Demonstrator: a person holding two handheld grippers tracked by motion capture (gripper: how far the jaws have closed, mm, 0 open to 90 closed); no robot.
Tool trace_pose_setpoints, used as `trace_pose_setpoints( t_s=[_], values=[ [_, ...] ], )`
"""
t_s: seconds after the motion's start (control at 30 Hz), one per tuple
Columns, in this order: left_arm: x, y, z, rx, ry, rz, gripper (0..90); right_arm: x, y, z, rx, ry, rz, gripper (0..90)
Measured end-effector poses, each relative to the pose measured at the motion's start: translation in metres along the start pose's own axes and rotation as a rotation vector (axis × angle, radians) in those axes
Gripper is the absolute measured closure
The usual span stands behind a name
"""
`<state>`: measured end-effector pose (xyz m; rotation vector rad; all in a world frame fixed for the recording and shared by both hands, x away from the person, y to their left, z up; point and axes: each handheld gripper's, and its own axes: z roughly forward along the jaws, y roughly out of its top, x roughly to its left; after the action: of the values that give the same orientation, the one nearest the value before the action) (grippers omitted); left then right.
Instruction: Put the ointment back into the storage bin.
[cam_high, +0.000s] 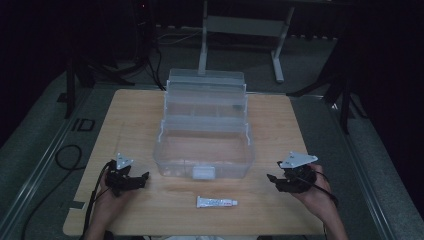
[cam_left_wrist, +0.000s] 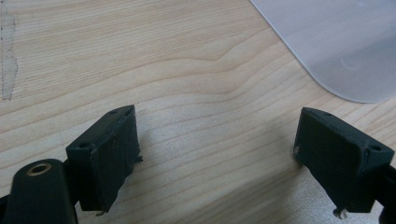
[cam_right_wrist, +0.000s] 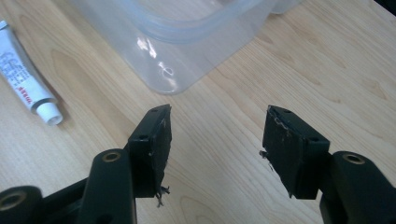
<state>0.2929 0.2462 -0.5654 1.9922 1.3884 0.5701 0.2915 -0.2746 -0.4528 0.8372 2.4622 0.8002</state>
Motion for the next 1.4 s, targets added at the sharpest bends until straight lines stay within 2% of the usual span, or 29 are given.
trace_pose_setpoints(
  t_s=[0.63,0.77,1.4],
  values=[
    [0.0,0.0,0.0,0.0,0.0,0.0,14.4,0.007,0.02,-0.005,0.028,0.047,-0.076,41.9],
    [0.0,0.0,0.0,0.0,0.0,0.0,14.4,0.009,0.025,-0.005,0.045,0.054,-0.113,42.2],
    [0.0,0.0,0.0,0.0,0.0,0.0,14.4,0.019,0.041,0.001,0.067,0.098,-0.175,40.7]
  ],
)
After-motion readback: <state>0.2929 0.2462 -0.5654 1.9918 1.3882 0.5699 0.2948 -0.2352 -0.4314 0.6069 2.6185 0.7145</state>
